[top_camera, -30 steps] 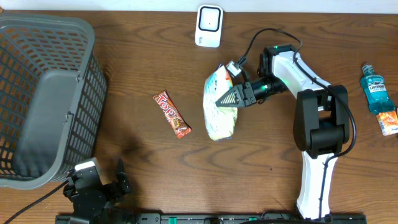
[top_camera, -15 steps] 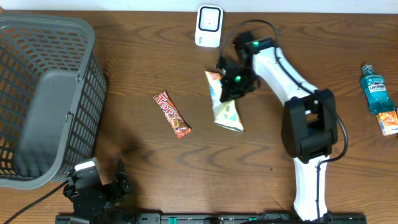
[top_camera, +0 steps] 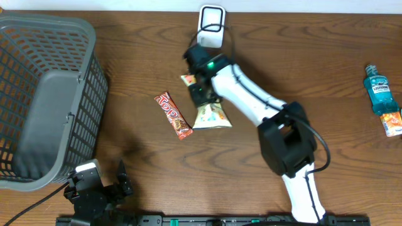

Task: Scan the item barcode
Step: 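Carry the wipes pack toward the white scanner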

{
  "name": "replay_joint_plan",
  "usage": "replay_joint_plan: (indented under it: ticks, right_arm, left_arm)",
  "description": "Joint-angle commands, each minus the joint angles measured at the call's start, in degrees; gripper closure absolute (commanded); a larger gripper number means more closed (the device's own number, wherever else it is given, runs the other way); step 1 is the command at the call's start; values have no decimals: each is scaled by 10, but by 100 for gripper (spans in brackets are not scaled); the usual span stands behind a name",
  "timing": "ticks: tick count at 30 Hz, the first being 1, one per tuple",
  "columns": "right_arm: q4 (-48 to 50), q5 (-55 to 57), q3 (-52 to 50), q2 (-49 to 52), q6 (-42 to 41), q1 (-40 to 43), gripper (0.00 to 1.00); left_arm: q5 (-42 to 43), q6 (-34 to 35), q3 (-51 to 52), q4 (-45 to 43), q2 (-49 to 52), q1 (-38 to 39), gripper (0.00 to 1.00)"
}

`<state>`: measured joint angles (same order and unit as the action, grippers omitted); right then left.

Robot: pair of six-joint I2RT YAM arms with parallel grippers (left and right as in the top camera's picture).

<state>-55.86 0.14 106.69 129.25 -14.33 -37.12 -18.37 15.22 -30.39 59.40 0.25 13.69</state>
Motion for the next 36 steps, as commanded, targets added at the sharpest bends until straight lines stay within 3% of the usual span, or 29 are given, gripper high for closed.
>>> replay_joint_plan:
  ticks: [1,5,10,13,14,15,16,17,19,22,25,27,31,34,36]
  right_arm:
    - [5,60,46,-29,60,-5,99]
    - [28,60,98,-30,148,1,99]
    - [136,60,111,-30,273,9,99]
    - [132,57,111,-30,249,10,96]
    - [119,56,110,-30,227,8,87]
    - [104,54,108,-29,206,6,61]
    - [91,55,104,-28,188,3,43]
    - [81,55,97,-28,173,-1,32]
    - [79,55,74,-28,158,-6,22]
    - [105,56,13,-24,138,-12,16]
    - [123,56,-25,-23,109,-12,23]
    - [124,56,-44,-23,86,-12,42]
    - [129,59,-71,-23,82,-12,64]
    - [140,68,-82,-23,82,-12,96]
    - [157,85,-81,-23,116,-12,99]
  left_arm:
    - [-8,1,-2,-1,-1,-1,2]
    - [-8,1,-2,-1,-1,-1,2]
    - [-8,1,-2,-1,-1,-1,2]
    - [-8,1,-2,-1,-1,-1,2]
    - [-8,1,-2,-1,-1,-1,2]
    - [-8,1,-2,-1,-1,-1,2]
    - [-8,1,-2,-1,-1,-1,2]
    - [-8,1,-2,-1,-1,-1,2]
    - [-8,1,-2,-1,-1,-1,2]
    - [-8,1,-2,-1,-1,-1,2]
    - [-8,1,-2,-1,-1,-1,2]
    - [-8,1,-2,-1,-1,-1,2]
    - [-8,1,-2,-1,-1,-1,2]
    - [-8,1,-2,-1,-1,-1,2]
    - [-8,1,-2,-1,-1,-1,2]
